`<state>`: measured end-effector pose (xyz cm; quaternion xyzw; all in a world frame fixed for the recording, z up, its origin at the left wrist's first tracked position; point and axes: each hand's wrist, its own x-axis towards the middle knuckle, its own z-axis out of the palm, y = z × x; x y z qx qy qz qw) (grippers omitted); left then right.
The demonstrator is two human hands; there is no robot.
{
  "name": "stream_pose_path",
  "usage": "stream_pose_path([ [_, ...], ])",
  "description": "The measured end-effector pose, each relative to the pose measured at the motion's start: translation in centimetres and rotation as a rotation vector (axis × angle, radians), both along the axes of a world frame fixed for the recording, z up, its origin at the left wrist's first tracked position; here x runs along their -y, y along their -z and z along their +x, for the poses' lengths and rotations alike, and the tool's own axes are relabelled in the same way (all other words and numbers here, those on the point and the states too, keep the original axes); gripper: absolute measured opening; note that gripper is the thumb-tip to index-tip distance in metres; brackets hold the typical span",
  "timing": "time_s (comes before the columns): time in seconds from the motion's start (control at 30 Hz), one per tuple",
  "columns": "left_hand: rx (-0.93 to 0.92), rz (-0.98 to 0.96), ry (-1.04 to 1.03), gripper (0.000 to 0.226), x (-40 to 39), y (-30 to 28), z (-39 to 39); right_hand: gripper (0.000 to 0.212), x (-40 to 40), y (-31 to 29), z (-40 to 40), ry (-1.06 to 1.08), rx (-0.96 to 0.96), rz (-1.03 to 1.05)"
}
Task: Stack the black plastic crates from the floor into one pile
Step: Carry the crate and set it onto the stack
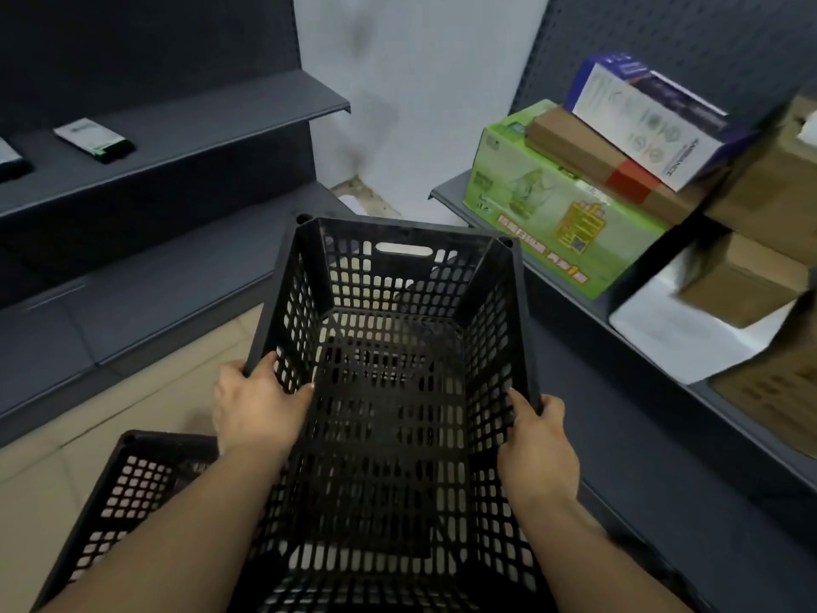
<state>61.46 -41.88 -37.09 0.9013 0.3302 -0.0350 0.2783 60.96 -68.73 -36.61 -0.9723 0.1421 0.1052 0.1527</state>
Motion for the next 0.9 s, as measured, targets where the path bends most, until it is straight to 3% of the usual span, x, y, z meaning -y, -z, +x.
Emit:
stream_pose_path([
  [0.53,-0.08,0.032,0.017,0.074,-1.6,13.2,6.3,0.062,-1.3,13.5,5.2,0.029,-0.101,0.104],
  [0.9,-0.092,0.046,0.059,0.076,-2.2,18.2,7.5,0.06,-1.9,17.4,6.0,0.051,-0.101,0.09],
])
